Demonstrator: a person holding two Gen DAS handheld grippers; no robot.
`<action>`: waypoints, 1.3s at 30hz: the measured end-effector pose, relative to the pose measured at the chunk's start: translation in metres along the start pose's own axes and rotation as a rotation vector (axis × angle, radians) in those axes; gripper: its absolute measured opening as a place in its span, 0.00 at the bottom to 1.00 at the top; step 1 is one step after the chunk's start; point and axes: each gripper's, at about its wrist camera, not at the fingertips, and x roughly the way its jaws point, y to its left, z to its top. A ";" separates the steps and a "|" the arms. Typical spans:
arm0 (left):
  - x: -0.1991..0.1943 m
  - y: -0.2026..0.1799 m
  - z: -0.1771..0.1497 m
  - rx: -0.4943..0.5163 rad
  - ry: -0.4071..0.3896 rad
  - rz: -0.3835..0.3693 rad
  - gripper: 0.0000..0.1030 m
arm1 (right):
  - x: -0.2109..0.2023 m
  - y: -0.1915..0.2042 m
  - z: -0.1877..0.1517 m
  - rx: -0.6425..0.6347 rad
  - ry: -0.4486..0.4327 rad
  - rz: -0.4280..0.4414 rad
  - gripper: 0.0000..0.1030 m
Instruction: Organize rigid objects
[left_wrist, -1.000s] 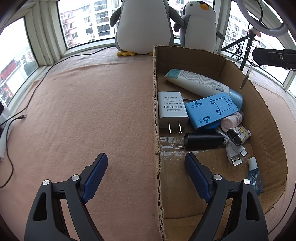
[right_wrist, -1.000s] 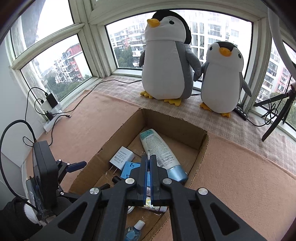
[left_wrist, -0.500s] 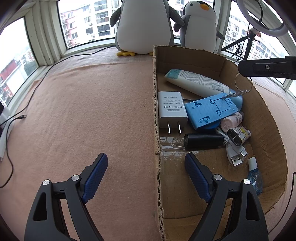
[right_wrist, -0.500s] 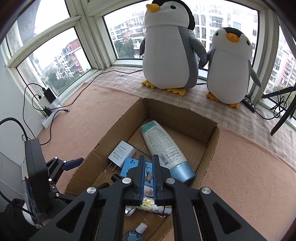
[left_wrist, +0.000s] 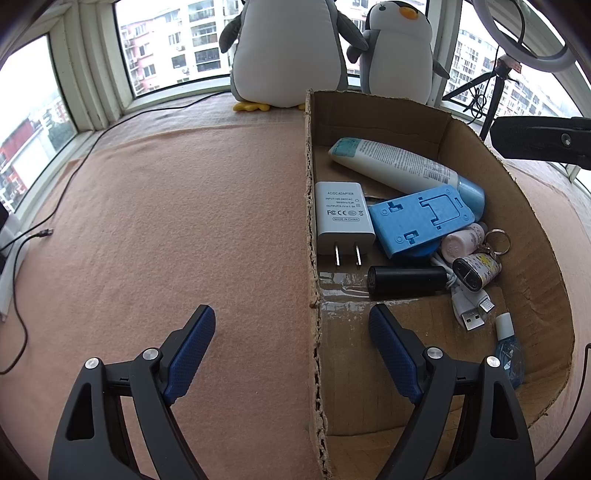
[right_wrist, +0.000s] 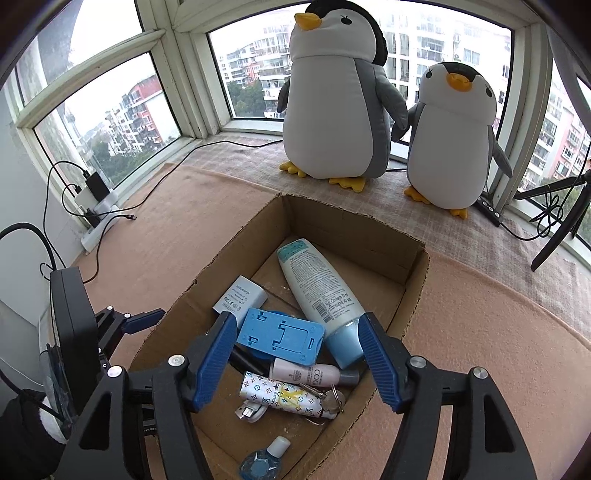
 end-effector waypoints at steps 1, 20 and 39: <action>0.000 0.000 0.000 0.000 0.000 0.000 0.84 | -0.001 -0.001 -0.001 0.005 -0.001 -0.003 0.65; -0.021 0.000 0.003 0.022 -0.034 0.034 0.83 | -0.057 -0.022 -0.038 0.087 -0.064 -0.054 0.67; -0.111 -0.024 0.010 0.041 -0.175 -0.015 0.87 | -0.150 -0.013 -0.071 0.166 -0.217 -0.069 0.82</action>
